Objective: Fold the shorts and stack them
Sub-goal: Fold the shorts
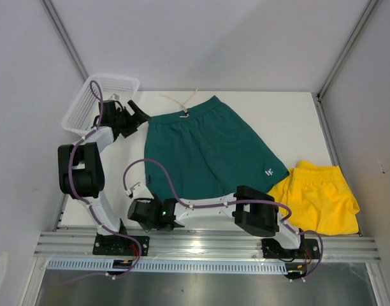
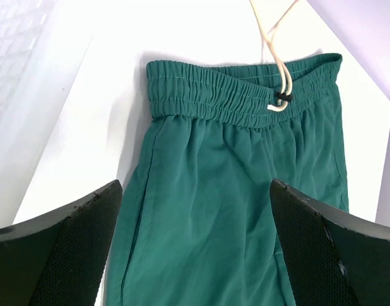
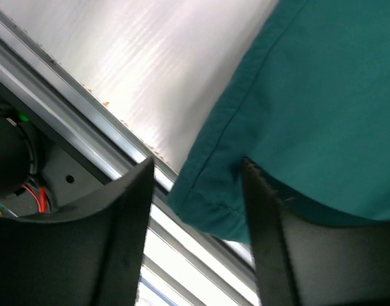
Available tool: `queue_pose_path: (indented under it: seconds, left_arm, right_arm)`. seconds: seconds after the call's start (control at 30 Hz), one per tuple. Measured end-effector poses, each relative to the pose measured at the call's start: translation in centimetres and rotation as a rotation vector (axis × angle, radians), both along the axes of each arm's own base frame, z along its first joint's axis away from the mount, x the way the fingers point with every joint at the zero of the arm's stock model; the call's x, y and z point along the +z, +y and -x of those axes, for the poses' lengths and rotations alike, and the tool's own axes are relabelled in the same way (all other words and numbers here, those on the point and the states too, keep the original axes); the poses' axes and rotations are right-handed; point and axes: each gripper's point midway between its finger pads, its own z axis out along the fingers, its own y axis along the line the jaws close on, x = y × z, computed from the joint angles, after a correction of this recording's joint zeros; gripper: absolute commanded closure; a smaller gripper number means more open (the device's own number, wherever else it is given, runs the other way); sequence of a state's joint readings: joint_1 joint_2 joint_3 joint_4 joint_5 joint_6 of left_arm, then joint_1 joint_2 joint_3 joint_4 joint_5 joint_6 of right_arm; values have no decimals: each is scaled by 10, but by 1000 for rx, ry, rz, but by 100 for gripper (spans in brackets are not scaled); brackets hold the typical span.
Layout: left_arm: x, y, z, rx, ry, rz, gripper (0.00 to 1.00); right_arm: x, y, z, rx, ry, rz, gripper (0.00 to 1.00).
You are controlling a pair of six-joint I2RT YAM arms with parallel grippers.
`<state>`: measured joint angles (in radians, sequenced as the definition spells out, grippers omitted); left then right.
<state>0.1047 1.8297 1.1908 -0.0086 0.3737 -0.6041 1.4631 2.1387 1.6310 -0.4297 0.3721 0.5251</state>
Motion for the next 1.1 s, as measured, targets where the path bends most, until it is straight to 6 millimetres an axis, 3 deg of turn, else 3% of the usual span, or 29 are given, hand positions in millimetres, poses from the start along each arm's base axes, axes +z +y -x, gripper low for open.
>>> queue_pose_path:
  seconds: [0.23,0.27,0.4,0.5,0.63,0.77,0.9,1.1]
  left_arm:
    - [2,0,-2,1,-15,10,1]
    - [2,0,-2,1,-16,9,1]
    - [2,-1,-2,1,-14,4,1]
    - [-1,-5,0,-5,-4,-7,1]
    - [-8,-14,3,-17,23,-27,1]
    - [-17,-23,0,-34,50,-47,1]
    - [-27,-31,0,-58,73,-60,2]
    - [-34,-29,0,-48,94,-103,6]
  right_arm:
    - [-14,-1,9,-8,-11,50,80]
    - [-14,-3,10,-9,-15,57,89]
    - [-19,-8,11,-23,-34,69,100]
    - [-25,-21,15,-30,-44,77,100]
    - [-24,-61,28,-26,-40,95,100]
    - [-8,-88,40,-15,-32,50,100]
    - [7,-91,45,-21,-21,-18,100]
    - [10,-84,47,-30,-12,-60,100]
